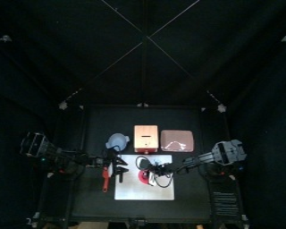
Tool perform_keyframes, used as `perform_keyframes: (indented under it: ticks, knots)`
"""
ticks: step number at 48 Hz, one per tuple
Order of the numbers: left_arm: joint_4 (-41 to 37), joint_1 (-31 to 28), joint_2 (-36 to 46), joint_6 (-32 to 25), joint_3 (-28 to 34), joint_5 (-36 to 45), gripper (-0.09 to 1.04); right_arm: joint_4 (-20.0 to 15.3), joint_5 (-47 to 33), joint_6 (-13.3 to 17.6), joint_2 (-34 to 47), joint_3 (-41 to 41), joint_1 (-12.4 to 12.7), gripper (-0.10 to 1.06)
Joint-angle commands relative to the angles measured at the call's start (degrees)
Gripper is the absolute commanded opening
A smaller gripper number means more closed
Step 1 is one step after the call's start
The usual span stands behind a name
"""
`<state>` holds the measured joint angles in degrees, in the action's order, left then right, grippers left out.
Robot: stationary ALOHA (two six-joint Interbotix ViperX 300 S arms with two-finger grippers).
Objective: Get the cutter from the drawer then cut the dough then place the extra dough in the bowl
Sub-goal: Cut the dough
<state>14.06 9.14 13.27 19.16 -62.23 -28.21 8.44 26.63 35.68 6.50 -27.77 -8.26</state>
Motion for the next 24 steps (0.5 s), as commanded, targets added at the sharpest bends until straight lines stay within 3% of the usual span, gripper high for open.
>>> perform_keyframes:
  ticks: [1, 14, 24]
  knots:
    - [0.00, 0.00, 0.18, 0.00, 0.53, -0.53, 0.83, 0.09, 0.35, 0.09, 0.79, -0.18, 0.88, 0.55]
    - [0.00, 0.00, 0.18, 0.00, 0.44, -0.53, 0.83, 0.44, 0.53, 0.09, 0.79, 0.62, 0.88, 0.55]
    - [0.00, 0.00, 0.18, 0.00, 0.44, -0.53, 0.83, 0.53, 0.44, 0.09, 0.62, 0.97, 0.88, 0.62]
